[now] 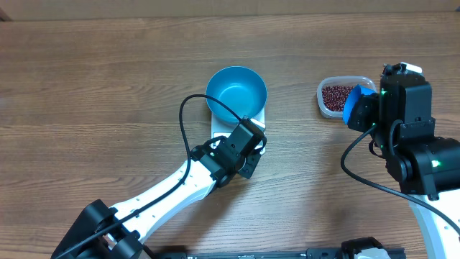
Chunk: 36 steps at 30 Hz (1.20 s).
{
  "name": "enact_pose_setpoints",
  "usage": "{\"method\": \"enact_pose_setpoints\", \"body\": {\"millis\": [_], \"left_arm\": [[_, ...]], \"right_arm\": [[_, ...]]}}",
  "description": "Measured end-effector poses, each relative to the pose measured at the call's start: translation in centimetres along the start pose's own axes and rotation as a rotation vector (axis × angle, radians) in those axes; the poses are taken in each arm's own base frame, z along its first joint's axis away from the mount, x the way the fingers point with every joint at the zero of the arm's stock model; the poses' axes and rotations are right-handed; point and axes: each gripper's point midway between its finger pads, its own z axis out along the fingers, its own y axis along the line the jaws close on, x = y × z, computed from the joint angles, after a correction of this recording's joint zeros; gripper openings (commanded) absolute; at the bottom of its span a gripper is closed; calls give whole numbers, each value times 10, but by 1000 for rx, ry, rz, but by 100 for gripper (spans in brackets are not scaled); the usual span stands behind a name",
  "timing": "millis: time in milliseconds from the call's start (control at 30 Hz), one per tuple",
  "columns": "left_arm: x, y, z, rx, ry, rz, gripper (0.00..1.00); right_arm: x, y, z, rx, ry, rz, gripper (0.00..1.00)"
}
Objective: Scoop item into bowl and weigh 150g on scale
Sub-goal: 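Move the left gripper down to the scale's buttons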
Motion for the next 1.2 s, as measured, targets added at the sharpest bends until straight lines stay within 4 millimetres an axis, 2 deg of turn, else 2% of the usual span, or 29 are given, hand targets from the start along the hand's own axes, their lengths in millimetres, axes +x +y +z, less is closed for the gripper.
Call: {"method": "enact_pose_setpoints", "body": {"millis": [200,333,567,967,1200], "left_arm": [[-6,19,0,-56,-22,-93,4],[-10,25,0,-73,-37,-121,4],[-23,16,1,-28,-85,-65,4],[-19,6,9,21,-64,123,4],[-24,2,11,41,-83,160,4]], "right_arm": [[0,0,0,0,0,0,4],[0,0,0,1,0,0,4],[0,0,0,0,0,0,4],[0,0,0,0,1,0,4],[0,0,0,0,0,0,4]]}}
